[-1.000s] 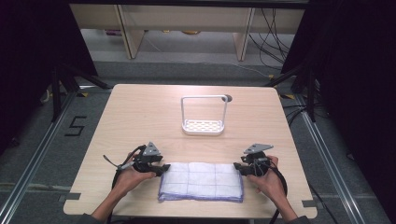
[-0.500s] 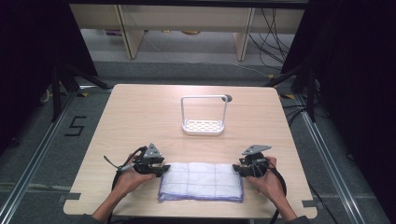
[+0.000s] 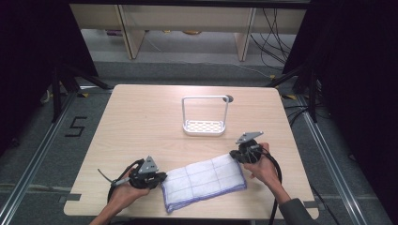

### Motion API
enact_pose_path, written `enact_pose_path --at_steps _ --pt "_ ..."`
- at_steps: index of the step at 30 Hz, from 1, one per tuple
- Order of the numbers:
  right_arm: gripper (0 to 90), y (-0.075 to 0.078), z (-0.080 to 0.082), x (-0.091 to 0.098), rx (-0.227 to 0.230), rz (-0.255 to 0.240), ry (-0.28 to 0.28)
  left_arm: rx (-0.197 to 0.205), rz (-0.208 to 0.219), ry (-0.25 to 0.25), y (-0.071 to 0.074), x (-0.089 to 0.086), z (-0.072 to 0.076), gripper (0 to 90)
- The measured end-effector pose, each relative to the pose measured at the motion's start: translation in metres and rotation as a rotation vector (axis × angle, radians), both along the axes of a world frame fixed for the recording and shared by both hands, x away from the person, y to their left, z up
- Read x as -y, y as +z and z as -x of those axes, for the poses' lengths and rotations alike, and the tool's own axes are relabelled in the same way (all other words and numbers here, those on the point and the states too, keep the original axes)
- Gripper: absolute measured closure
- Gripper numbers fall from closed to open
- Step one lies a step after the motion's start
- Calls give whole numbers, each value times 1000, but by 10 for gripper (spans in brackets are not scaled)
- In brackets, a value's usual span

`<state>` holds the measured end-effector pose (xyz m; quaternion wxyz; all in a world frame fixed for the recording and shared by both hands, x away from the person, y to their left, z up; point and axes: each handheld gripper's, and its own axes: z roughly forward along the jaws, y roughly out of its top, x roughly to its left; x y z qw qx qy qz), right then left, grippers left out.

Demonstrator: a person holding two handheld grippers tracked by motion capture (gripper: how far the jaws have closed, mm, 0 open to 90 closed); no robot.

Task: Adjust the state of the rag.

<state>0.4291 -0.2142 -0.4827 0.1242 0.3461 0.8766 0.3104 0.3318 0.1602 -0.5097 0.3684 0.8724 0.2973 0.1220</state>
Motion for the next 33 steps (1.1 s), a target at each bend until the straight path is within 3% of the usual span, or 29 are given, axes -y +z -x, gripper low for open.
enact_pose_path --at_steps 1,2,3,4,6,7,8,11,13,15,16,18,19,21,23,25,27,29,30,32,33 --pt "870 3 -6 -4 -22 13 15 10 3 -1 0 -1 6 850" --pt "870 3 -12 -10 0 24 16 6 17 -9 0 -2 12 851" --pt "870 5 -18 -15 4 26 33 14 5 -12 0 -2 17 852" --pt "870 7 -23 -20 -9 16 47 4 25 -12 0 -2 23 853" --pt "870 10 -32 -30 -24 17 63 -6 18 -42 0 -2 30 852" --pt "870 12 -37 -34 -18 39 79 -28 44 -40 -1 0 33 851" --pt "870 12 -40 -39 -32 45 79 -25 43 -37 -1 0 34 850" --pt "869 11 -50 -53 -17 73 98 -35 68 -33 -1 0 36 850" --pt "870 10 -54 -59 -9 77 111 -41 54 -45 -1 0 37 850" --pt "869 9 -56 -63 -13 73 118 -45 62 -43 -1 3 40 847" --pt "868 7 -57 -65 -8 61 114 -34 41 -55 0 2 40 845" --pt "860 3 -61 -66 -7 62 123 -43 65 -49 -1 5 43 842" --pt "852 2 -62 -66 -10 65 133 -45 49 -52 -1 5 43 840" --pt "812 0 -63 -68 11 55 134 -56 61 -49 -1 7 45 829" --pt "668 3 -60 -69 38 42 64 -72 73 -63 -1 9 48 775" --pt "632 14 -51 -65 67 -18 43 -113 116 -64 0 11 51 707" --pt "561 23 -41 -58 94 -53 32 -111 132 -76 5 9 51 629" --pt "518 31 -30 -46 80 -60 10 -105 159 -46 11 8 47 501" --pt "497 32 -22 -40 66 -75 -22 -84 184 -10 16 7 43 466" --pt "468 28 -9 -28 81 -75 -51 -68 197 15 24 4 32 430" --pt "444 28 -2 -22 24 -61 -65 -65 209 24 28 4 25 418"
